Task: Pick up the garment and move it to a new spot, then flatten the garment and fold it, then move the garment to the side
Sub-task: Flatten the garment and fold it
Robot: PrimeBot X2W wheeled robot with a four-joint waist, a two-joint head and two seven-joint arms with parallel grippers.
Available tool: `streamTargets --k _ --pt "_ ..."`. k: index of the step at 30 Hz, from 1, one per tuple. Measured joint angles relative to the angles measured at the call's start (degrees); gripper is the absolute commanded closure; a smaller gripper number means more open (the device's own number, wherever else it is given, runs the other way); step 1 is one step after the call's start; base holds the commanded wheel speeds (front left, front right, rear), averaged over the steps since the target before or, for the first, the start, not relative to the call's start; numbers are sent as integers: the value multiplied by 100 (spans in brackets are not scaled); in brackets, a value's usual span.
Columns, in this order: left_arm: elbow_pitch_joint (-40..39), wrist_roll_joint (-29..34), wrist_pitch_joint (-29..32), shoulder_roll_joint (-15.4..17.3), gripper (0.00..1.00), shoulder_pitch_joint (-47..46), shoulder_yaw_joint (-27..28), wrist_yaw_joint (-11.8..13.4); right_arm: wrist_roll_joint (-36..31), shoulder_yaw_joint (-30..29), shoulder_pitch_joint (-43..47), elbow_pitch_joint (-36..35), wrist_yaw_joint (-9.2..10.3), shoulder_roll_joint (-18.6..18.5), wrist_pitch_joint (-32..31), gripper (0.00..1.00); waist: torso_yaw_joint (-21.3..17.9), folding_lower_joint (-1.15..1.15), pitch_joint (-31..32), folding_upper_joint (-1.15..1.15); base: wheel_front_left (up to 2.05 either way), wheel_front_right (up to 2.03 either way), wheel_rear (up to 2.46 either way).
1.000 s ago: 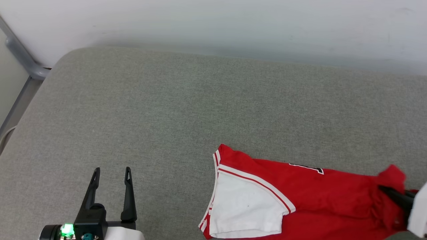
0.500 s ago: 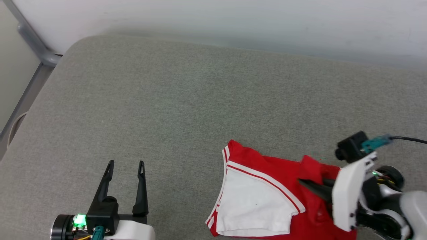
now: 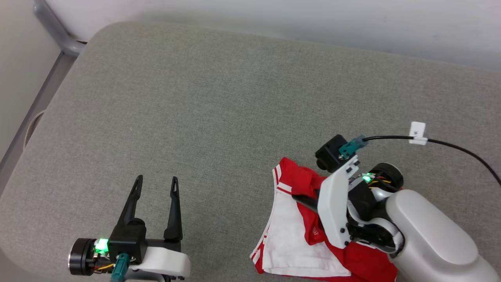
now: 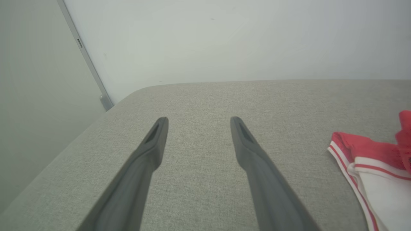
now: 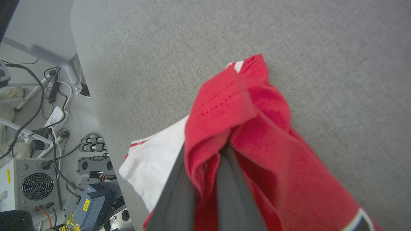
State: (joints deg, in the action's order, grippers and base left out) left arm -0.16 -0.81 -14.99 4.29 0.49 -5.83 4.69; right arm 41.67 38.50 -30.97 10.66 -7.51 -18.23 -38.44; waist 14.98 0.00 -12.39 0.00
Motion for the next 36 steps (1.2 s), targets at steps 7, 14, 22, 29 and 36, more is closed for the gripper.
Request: streamTargets --k 7,14,22,29,36 --pt "56 -38 0 -48 0 -99 -53 -14 -143 474 -306 991 0 221 123 100 121 0 -130 0 0 0 0" --pt "109 -41 1 -69 0 -96 31 -9 -97 881 -414 1279 -2 158 826 0 43 0 -66 0 0 0 0" --pt "91 -30 0 41 0 49 157 -26 -89 544 -154 282 0 -620 1725 0 -287 0 231 0 0 0 0" --pt "77 4 0 114 0 164 247 -68 -761 -687 472 -283 0 -843 2691 0 -678 0 459 0 0 0 0" --pt "65 5 0 185 0 268 312 -69 -2136 -2295 1311 -521 0 -338 3776 0 -997 0 640 0 0 0 0"
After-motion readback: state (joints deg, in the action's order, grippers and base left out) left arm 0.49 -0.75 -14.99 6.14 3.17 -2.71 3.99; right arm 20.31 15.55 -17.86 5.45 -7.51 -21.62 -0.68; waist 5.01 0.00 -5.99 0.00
